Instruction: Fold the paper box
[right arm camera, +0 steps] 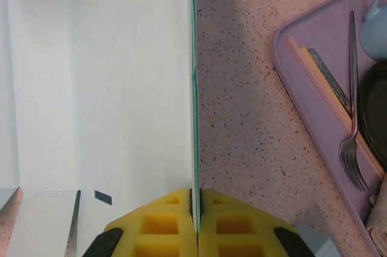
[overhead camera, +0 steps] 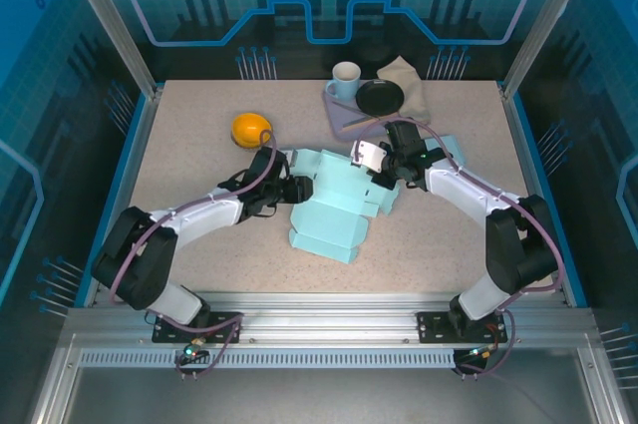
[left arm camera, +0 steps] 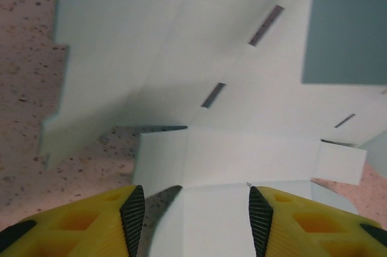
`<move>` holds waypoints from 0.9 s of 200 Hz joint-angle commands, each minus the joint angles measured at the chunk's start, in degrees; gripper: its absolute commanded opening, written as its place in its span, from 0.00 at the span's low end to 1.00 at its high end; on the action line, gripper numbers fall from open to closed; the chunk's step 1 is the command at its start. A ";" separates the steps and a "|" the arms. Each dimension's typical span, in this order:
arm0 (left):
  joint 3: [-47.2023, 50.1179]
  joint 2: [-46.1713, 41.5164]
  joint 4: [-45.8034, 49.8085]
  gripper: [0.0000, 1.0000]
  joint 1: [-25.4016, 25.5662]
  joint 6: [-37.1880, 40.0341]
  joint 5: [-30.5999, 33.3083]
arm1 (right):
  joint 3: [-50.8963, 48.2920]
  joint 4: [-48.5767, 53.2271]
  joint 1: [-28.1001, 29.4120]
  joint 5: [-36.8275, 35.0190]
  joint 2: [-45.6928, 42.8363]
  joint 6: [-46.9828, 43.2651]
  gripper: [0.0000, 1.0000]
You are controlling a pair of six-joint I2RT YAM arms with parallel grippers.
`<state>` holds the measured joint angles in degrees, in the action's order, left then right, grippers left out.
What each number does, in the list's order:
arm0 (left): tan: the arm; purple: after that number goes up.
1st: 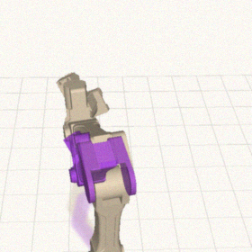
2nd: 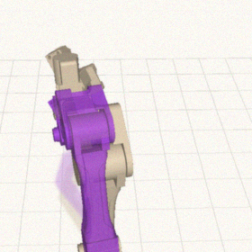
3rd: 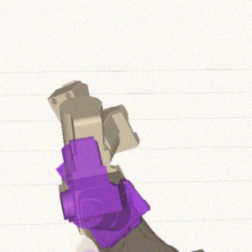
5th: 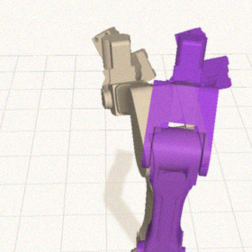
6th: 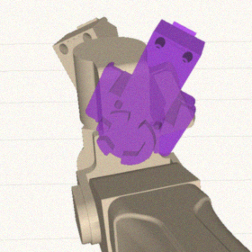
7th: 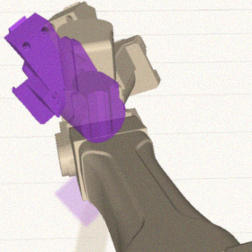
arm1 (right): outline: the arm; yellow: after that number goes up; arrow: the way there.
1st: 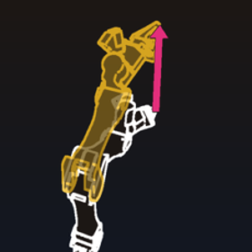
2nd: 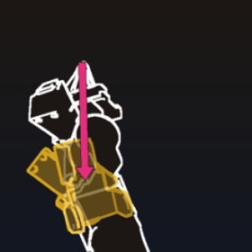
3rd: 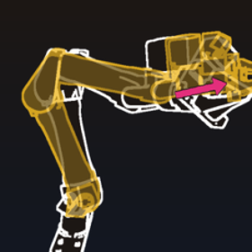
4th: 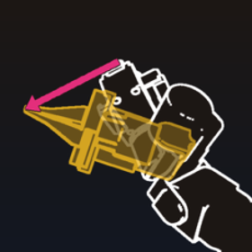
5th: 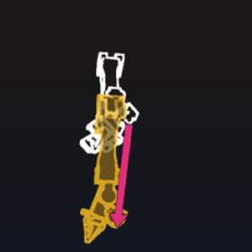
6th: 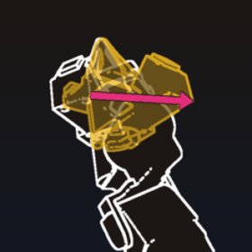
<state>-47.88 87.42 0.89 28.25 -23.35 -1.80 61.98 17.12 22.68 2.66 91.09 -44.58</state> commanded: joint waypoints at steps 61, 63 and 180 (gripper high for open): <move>-2.54 5.84 4.10 0.53 0.01 4.41 2.61 | 0.99 0.98 -0.62 1.90 -0.30 0.62 0.00; -2.67 5.95 4.16 0.52 0.04 4.60 2.75 | 0.90 0.98 -0.62 1.96 -0.36 0.63 0.00; -5.20 6.28 0.99 0.34 2.59 2.10 -0.30 | 1.65 1.90 -0.69 2.17 0.84 1.33 0.00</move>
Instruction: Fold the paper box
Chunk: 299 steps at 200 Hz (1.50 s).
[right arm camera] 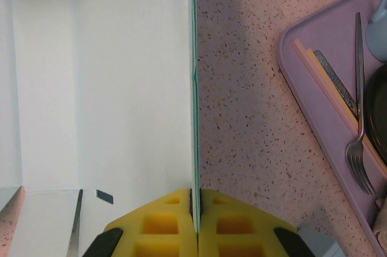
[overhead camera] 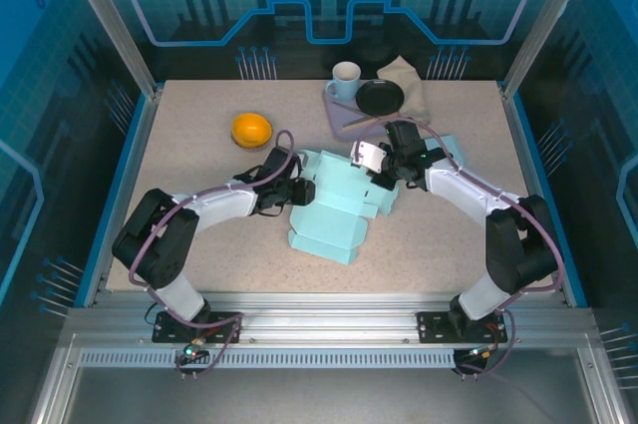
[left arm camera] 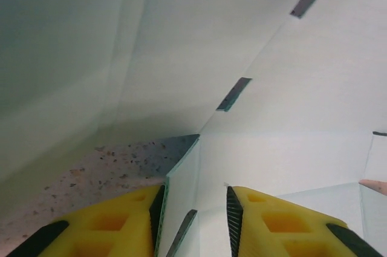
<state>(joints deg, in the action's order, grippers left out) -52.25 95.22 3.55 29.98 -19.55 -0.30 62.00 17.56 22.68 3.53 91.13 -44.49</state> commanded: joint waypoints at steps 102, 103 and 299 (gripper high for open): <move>-1.21 7.74 -7.79 0.48 2.94 -15.69 -8.77 | 2.10 2.30 -0.63 1.79 1.92 1.43 0.00; -1.24 7.94 -7.78 0.48 2.96 -15.78 -8.76 | 2.09 2.30 -0.62 1.77 1.93 1.43 0.00; 8.87 -27.30 11.32 0.55 -5.70 -1.00 6.93 | -8.96 -13.57 0.68 -3.95 -6.35 -7.57 0.00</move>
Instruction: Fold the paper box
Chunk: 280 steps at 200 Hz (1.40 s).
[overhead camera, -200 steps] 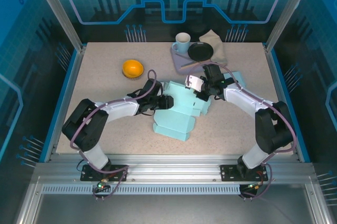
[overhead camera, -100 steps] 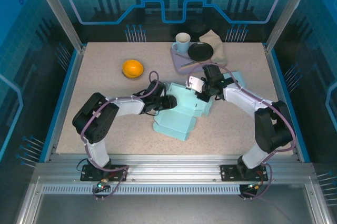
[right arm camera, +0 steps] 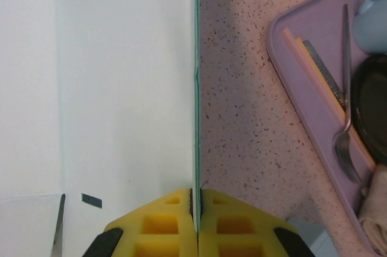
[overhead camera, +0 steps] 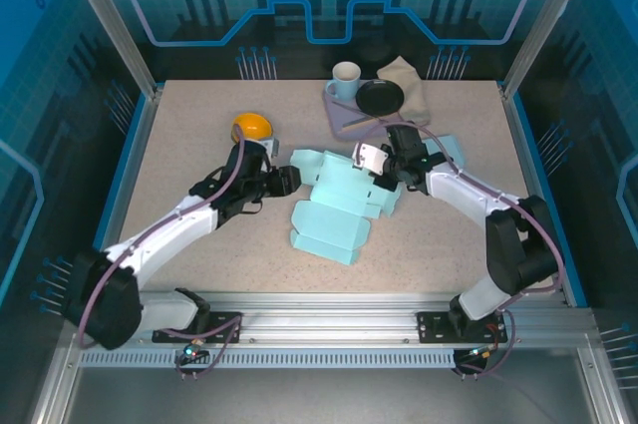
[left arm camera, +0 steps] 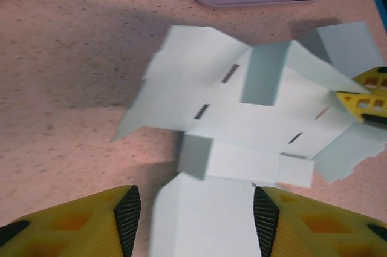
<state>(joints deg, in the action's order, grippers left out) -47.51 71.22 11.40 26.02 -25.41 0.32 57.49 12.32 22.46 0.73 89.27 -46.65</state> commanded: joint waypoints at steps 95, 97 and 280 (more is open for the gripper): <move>14.16 -3.00 -13.66 0.49 -9.33 6.77 -4.36 | -13.16 -19.27 4.03 0.97 -8.42 -16.86 0.00; 14.21 -2.77 -14.03 0.49 -9.35 6.77 -4.71 | -13.19 -19.33 4.05 0.75 -8.33 -17.04 0.00; 14.54 5.93 -18.95 0.44 0.40 11.39 -6.20 | -21.81 -34.84 12.33 -12.88 -2.85 -29.93 0.00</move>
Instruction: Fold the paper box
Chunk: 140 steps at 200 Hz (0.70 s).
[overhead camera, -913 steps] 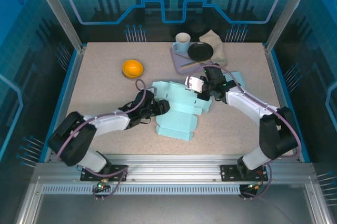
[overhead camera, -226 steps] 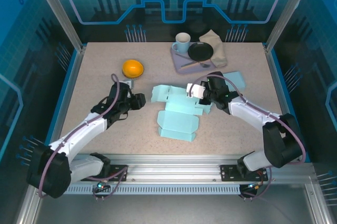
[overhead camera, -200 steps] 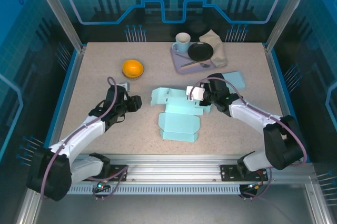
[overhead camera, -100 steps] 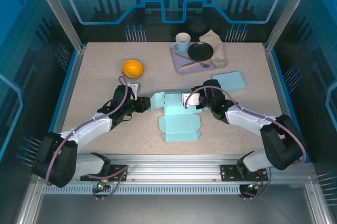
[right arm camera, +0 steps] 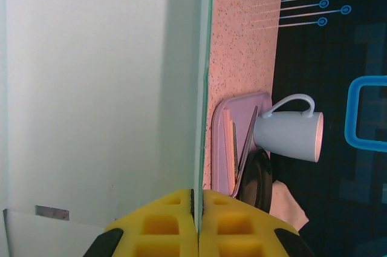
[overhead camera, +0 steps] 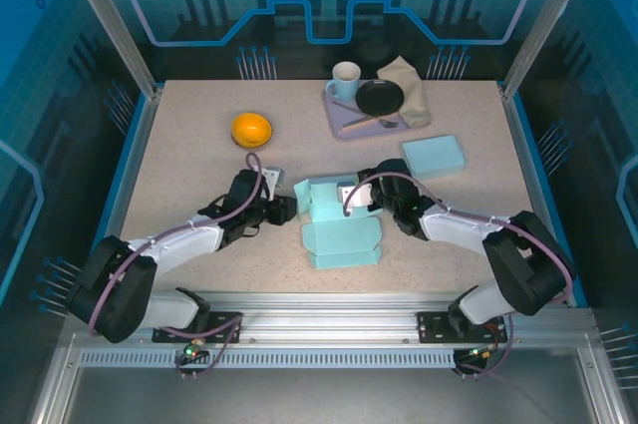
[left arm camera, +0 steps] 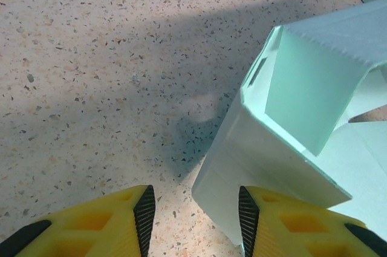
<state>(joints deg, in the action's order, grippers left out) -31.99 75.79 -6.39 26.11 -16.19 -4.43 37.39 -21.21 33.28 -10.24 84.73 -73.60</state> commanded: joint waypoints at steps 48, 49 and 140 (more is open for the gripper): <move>-4.12 5.27 1.15 0.44 1.07 4.61 -3.60 | -2.00 -1.81 2.14 -3.60 1.84 -3.56 0.00; -4.21 5.35 1.22 0.44 1.10 4.64 -3.72 | -2.03 -1.81 2.14 -3.62 1.84 -3.56 0.00; -5.97 6.15 3.19 0.45 3.29 5.91 -3.80 | -4.25 -9.64 4.42 -8.81 3.38 -7.75 0.00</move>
<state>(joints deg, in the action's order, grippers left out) -35.59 80.71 -5.10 29.04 -11.81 -7.22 34.50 -29.45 36.01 -16.82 86.83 -77.84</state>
